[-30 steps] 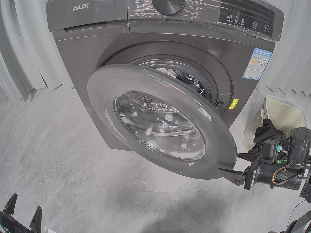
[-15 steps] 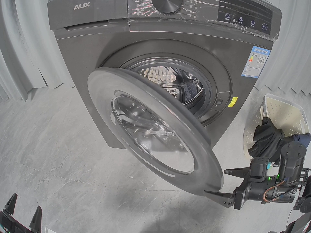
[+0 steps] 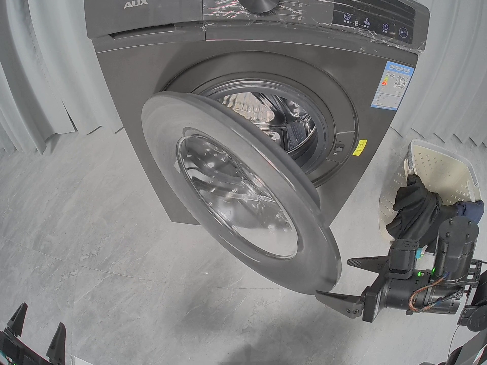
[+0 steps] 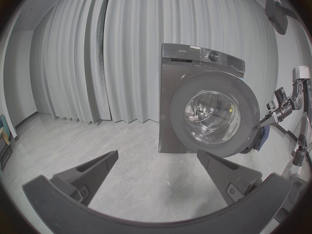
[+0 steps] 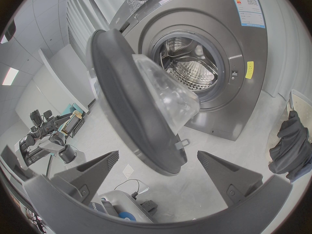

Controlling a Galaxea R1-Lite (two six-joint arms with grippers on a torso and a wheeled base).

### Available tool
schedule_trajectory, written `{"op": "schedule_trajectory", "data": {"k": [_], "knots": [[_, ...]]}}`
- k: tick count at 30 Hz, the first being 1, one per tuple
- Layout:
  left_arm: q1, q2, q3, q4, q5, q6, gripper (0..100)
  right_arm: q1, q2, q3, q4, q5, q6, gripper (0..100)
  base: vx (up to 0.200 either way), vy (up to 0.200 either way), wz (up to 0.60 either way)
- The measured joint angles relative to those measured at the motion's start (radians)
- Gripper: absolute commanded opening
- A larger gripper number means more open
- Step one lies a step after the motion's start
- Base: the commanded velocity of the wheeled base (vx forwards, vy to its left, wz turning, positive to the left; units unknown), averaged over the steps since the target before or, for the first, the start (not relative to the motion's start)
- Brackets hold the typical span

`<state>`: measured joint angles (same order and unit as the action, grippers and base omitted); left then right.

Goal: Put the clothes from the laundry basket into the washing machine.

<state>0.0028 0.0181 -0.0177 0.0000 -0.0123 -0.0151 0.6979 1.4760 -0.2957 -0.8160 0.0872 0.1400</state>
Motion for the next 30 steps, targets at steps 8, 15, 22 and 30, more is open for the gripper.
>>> {"op": "schedule_trajectory", "data": {"k": [8, 15, 22, 30], "knots": [[0.0, 0.0, 0.0, 0.0, 0.0, 0.0, 100, 0.047, 0.085, -0.023, -0.138, 0.005, 0.004, 100, 0.0, 0.0, 0.0], [0.0, 0.0, 0.0, 0.0, 0.0, 0.0, 100, 0.087, 0.142, -0.03, -0.206, 0.008, 0.007, 100, 0.0, 0.0, 0.0], [0.0, 0.0, 0.0, 0.0, 0.0, 0.0, 100, 0.084, 0.128, 0.036, -0.207, 0.001, 0.004, 100, 0.0, 0.0, 0.0], [0.0, 0.0, 0.0, 0.0, 0.0, 0.0, 100, 0.0, 0.053, 0.177, -0.194, -0.007, -0.01, 100, 0.0, 0.0, 0.0]]}}
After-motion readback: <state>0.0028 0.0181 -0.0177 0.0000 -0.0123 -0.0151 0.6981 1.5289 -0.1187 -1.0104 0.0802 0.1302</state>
